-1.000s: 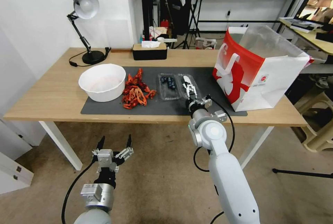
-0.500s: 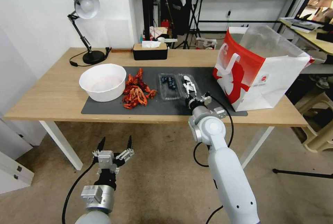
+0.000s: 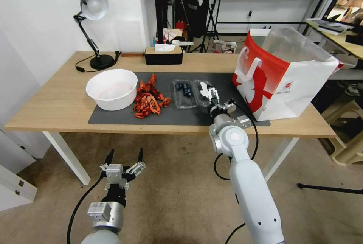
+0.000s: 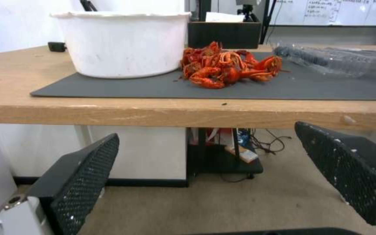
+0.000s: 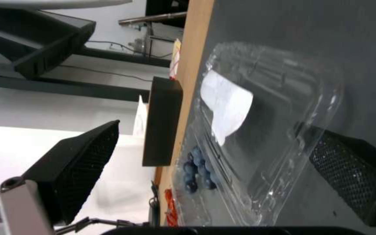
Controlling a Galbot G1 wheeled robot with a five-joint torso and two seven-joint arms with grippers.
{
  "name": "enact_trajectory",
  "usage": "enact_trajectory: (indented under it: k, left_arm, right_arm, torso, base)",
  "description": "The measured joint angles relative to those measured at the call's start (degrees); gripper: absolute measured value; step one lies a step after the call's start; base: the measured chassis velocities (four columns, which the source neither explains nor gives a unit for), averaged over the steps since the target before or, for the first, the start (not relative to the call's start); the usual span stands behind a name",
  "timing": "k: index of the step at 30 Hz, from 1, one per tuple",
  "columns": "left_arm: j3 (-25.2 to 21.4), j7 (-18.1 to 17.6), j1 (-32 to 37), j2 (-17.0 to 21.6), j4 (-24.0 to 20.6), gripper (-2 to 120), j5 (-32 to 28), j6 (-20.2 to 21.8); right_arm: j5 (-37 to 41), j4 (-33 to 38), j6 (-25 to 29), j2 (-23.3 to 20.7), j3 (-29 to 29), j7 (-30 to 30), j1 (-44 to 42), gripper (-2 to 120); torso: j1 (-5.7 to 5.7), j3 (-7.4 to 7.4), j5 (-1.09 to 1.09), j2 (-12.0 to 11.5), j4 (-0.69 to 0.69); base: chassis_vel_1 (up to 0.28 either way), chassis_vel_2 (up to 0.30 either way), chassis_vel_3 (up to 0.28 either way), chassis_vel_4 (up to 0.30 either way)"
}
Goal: Close the takeout container lid, then place the container into the takeout bag.
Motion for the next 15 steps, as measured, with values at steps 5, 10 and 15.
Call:
enact_trajectory:
  k: [5, 10, 15]
  left_arm:
    - [0.05, -0.02, -0.03, 0.00, -0.02, 100, 0.01, 0.00]
    - [-0.09, -0.04, 0.18, -0.05, -0.10, 100, 0.22, -0.14]
    - [-0.24, -0.10, 0.34, -0.18, -0.23, 100, 0.30, -0.32]
  right_arm:
    - [-1.13, 0.58, 0.00, -0.49, 0.11, -1.06, -0.26, 100]
    - [-4.24, 1.23, -0.20, -1.17, -0.47, -3.51, 0.10, 100]
    - [-6.86, 1.16, -0.64, -1.97, -1.41, -5.84, 0.98, 100]
  torso:
    - [-0.01, -0.01, 0.00, 0.00, 0.00]
    - [-0.02, -0.01, 0.00, 0.01, 0.01]
    - [-0.02, -0.01, 0.00, 0.02, 0.01]
  base:
    - [0.000, 0.000, 0.000, 0.000]
    - [0.000, 0.000, 0.000, 0.000]
    - [0.000, 0.000, 0.000, 0.000]
